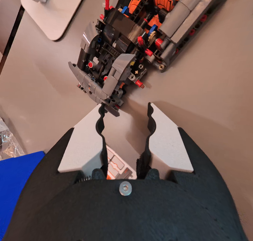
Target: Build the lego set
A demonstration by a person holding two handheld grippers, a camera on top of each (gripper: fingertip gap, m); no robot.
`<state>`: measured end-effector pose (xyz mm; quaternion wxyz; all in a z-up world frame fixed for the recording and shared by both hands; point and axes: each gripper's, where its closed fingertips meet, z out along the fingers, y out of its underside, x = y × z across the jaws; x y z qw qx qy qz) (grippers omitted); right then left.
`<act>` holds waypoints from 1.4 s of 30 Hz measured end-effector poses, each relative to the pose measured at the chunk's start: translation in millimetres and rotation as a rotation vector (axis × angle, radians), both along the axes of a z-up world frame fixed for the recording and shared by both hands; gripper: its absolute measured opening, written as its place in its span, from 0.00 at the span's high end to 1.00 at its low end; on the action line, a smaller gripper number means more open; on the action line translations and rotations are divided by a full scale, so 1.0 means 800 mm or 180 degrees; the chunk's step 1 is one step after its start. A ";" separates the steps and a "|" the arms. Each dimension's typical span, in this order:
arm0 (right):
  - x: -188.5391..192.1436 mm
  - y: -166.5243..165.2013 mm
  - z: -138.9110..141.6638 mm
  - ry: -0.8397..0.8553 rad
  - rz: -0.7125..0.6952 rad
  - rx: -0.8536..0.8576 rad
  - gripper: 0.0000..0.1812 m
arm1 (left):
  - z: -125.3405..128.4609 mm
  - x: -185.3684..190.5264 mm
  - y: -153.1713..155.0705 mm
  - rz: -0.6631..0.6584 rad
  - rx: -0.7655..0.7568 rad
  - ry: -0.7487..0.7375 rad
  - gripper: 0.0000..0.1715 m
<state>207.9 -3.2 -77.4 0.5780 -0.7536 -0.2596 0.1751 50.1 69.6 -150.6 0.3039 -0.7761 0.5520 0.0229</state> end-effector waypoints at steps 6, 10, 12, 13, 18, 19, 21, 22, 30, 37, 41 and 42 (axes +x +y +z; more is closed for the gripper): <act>-0.028 -0.009 -0.012 -0.0603 0.0222 0.0167 0.84 | 0.007 0.032 -0.036 -0.0340 0.0019 -0.0123 0.68; -0.030 -0.007 -0.026 -0.0724 0.0229 0.0059 0.83 | 0.041 0.053 -0.041 -0.0505 0.0324 -0.0477 0.69; -0.026 -0.003 -0.030 -0.0704 0.0186 0.0007 0.83 | 0.058 0.078 -0.051 -0.0763 0.0543 -0.0650 0.70; -0.023 -0.001 -0.031 -0.0671 0.0151 -0.0032 0.83 | 0.062 0.092 -0.056 -0.0927 0.0695 -0.0662 0.71; -0.009 0.003 -0.029 -0.0518 0.0031 -0.0067 0.83 | 0.034 0.141 -0.064 -0.1359 0.0968 -0.0250 0.75; -0.008 0.003 -0.029 -0.0509 0.0015 -0.0071 0.83 | 0.031 0.144 -0.058 -0.1327 0.1036 -0.0201 0.77; -0.006 0.004 -0.029 -0.0503 -0.0001 -0.0068 0.84 | 0.024 0.148 -0.052 -0.1336 0.1110 -0.0094 0.80; -0.006 0.004 -0.029 -0.0501 -0.0003 -0.0072 0.83 | 0.025 0.149 -0.050 -0.1363 0.1201 -0.0075 0.82; -0.010 0.003 -0.027 -0.0496 0.0018 -0.0055 0.84 | 0.026 0.153 -0.045 -0.1335 0.1440 -0.0123 0.82; -0.012 0.003 -0.025 -0.0477 0.0037 -0.0049 0.84 | 0.019 0.154 -0.042 -0.1301 0.1462 -0.0081 0.83; -0.014 0.003 -0.026 -0.0491 0.0049 -0.0060 0.84 | 0.019 0.154 -0.042 -0.1316 0.1515 -0.0055 0.84; -0.014 0.003 -0.026 -0.0491 0.0050 -0.0063 0.84 | 0.019 0.154 -0.042 -0.1319 0.1527 -0.0042 0.84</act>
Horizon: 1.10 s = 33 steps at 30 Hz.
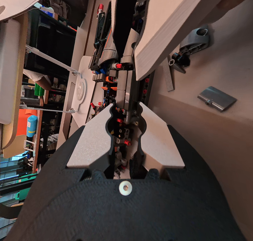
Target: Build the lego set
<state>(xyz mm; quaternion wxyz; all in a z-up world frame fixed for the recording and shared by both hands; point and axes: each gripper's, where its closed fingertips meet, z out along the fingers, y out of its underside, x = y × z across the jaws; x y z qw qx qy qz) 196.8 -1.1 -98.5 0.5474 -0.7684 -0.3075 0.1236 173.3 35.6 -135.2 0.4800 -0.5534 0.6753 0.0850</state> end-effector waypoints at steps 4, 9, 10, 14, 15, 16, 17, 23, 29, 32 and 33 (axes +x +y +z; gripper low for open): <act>0.001 0.000 0.000 0.0004 -0.0008 -0.0005 0.84 | -0.001 0.000 0.000 0.0006 0.0048 0.0045 0.84; 0.001 0.001 -0.002 -0.0007 -0.0011 -0.0022 0.84 | -0.001 0.000 0.000 0.0029 -0.0020 0.0006 0.84; 0.001 0.001 -0.002 -0.0010 -0.0012 -0.0022 0.84 | -0.001 0.000 0.000 0.0027 -0.0012 0.0010 0.84; 0.002 0.002 -0.003 -0.0008 -0.0020 -0.0024 0.84 | 0.000 0.000 0.000 0.0025 -0.0024 -0.0013 0.84; 0.002 0.002 -0.002 -0.0003 -0.0023 -0.0018 0.84 | -0.001 0.000 0.000 0.0007 0.0000 -0.0014 0.84; 0.003 0.002 -0.001 0.0004 -0.0024 -0.0012 0.84 | -0.001 0.000 -0.001 -0.0005 -0.0008 -0.0007 0.83; 0.003 0.002 -0.001 0.0011 -0.0026 -0.0007 0.84 | 0.000 -0.001 -0.001 -0.0017 -0.0045 -0.0001 0.82; 0.003 0.002 0.001 0.0021 -0.0029 0.0016 0.83 | 0.021 0.002 -0.007 -0.0161 -0.0045 -0.0073 0.74; 0.008 0.003 0.007 0.0139 -0.0087 0.0051 0.81 | 0.061 -0.023 0.019 0.0016 -0.0058 -0.0454 0.74; 0.010 0.004 0.009 0.0173 -0.0111 0.0066 0.81 | 0.090 -0.041 0.036 0.0114 -0.0114 -0.0813 0.79; 0.010 0.004 0.009 0.0177 -0.0119 0.0069 0.80 | 0.099 -0.049 0.043 0.0159 -0.0168 -0.0957 0.79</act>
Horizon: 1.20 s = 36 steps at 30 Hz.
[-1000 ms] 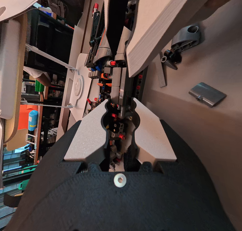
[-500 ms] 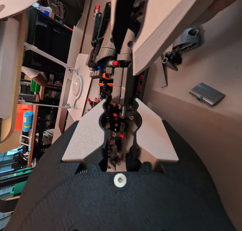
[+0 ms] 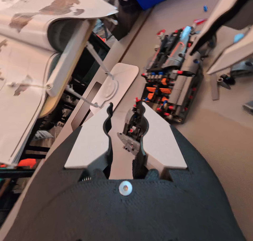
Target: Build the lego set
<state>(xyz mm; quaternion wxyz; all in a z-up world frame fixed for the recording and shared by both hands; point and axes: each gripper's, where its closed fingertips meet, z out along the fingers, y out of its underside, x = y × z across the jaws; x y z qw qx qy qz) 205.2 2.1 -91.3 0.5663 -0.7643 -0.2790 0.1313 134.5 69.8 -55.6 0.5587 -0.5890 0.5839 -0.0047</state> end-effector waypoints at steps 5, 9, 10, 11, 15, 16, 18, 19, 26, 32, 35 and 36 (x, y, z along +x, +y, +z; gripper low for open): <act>0.007 0.001 0.002 0.0040 -0.0079 0.0031 0.80 | 0.034 -0.035 0.036 0.0177 -0.0084 -0.0385 0.80; 0.023 0.005 0.005 0.0133 -0.0265 0.0083 0.76 | 0.059 -0.032 0.063 0.0124 -0.0030 -0.0502 0.76; 0.028 0.006 0.009 0.0200 -0.0318 0.0116 0.75 | 0.061 -0.028 0.069 0.0088 -0.0021 -0.0541 0.77; 0.034 0.007 0.012 0.0270 -0.0381 0.0143 0.72 | 0.058 -0.024 0.074 0.0046 -0.0024 -0.0572 0.77; 0.051 0.007 0.024 0.0470 -0.0548 0.0273 0.65 | 0.021 -0.012 0.086 -0.0058 0.0149 -0.0572 0.78; 0.052 0.007 0.024 0.0468 -0.0562 0.0286 0.64 | 0.014 -0.014 0.086 -0.0073 0.0262 -0.0543 0.79; 0.049 0.007 0.023 0.0406 -0.0538 0.0301 0.62 | 0.017 -0.018 0.080 -0.0112 0.0297 -0.0670 0.79; 0.046 0.007 0.021 0.0375 -0.0509 0.0298 0.62 | 0.024 -0.021 0.078 -0.0123 0.0269 -0.0825 0.79; 0.039 0.004 0.016 0.0103 -0.0517 0.0325 0.62 | 0.016 -0.043 0.099 0.0172 0.0254 -0.0878 0.79; 0.045 0.001 0.022 0.0011 -0.0624 0.0417 0.62 | 0.031 -0.043 0.079 0.0157 0.0488 -0.0845 0.75; 0.044 0.001 0.022 -0.0004 -0.0630 0.0434 0.62 | 0.062 -0.028 0.068 0.0110 0.0769 -0.0750 0.69; 0.044 0.002 0.021 -0.0011 -0.0633 0.0420 0.62 | 0.073 -0.017 0.064 0.0066 0.0763 -0.0734 0.65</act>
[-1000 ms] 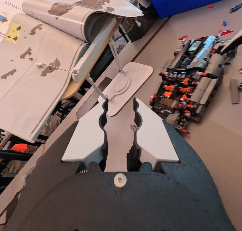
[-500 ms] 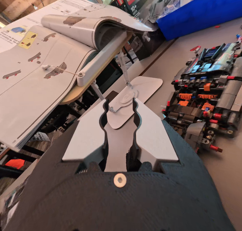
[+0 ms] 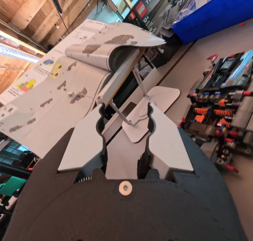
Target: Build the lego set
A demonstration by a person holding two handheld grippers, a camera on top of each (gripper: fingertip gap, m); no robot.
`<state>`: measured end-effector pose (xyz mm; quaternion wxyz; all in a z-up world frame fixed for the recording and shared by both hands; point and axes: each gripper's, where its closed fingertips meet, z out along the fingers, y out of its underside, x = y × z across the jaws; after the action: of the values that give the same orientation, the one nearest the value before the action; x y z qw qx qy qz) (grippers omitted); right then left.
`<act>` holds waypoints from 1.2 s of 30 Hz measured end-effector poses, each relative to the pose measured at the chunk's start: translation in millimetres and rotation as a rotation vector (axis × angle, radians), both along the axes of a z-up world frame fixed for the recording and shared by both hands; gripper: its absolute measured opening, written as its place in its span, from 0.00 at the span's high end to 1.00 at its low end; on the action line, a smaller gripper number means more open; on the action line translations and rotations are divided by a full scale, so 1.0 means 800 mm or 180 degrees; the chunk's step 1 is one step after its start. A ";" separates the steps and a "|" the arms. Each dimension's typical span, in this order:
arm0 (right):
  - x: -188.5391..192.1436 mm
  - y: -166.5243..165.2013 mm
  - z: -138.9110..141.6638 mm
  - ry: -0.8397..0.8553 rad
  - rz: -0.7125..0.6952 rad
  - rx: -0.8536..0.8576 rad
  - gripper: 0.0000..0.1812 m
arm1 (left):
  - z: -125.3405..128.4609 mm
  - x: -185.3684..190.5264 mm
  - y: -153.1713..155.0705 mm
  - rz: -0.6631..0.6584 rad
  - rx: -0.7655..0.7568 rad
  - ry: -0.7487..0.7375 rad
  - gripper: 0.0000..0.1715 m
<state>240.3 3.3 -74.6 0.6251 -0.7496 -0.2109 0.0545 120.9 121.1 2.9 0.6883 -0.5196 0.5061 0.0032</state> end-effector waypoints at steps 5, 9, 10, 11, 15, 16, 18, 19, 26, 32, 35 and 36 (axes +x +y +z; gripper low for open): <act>-0.002 -0.002 0.003 0.0020 0.0021 0.0027 0.62 | 0.055 0.069 0.002 -0.0119 0.0233 0.0326 0.57; 0.000 0.000 -0.003 0.0003 0.0013 -0.0035 0.62 | 0.084 0.125 0.025 -0.0220 0.0421 0.0527 0.58; -0.001 0.000 -0.004 -0.0003 0.0016 -0.0036 0.62 | 0.089 0.138 0.034 -0.0247 0.0453 0.0584 0.60; -0.001 0.000 -0.004 0.0001 0.0027 -0.0033 0.62 | 0.090 0.151 0.045 -0.0254 0.0482 0.0665 0.60; -0.002 0.001 -0.008 0.0008 0.0056 -0.0068 0.63 | 0.064 0.179 0.103 0.0039 0.0239 0.1097 0.61; -0.002 0.001 -0.009 0.0006 0.0064 -0.0083 0.63 | 0.057 0.183 0.107 0.0036 0.0158 0.1119 0.61; -0.004 0.000 -0.008 -0.0014 0.0079 -0.0065 0.63 | 0.050 0.190 0.104 -0.0040 0.0116 0.1149 0.64; -0.006 -0.001 -0.007 -0.0038 0.0090 -0.0050 0.63 | 0.054 0.190 0.100 -0.0049 0.0178 0.1113 0.64; 0.002 -0.004 0.005 -0.0063 0.0013 0.0066 0.68 | 0.078 0.137 0.044 -0.0242 -0.0101 0.0605 0.74; -0.007 -0.013 0.015 -0.0183 0.0132 0.0164 0.97 | 0.067 0.036 0.013 -0.0113 -0.0421 0.0357 0.92; -0.003 -0.014 0.020 -0.0166 0.0105 0.0171 1.00 | 0.049 -0.014 -0.006 -0.0036 -0.0643 0.0303 1.00; -0.001 -0.015 0.024 -0.0168 0.0076 0.0202 1.00 | 0.043 -0.030 -0.011 0.0024 -0.0675 0.0307 1.00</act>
<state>239.6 -8.7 -55.8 0.6421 -0.7279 -0.2378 0.0355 97.2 112.4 37.3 0.6043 -0.5907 0.5343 -0.0227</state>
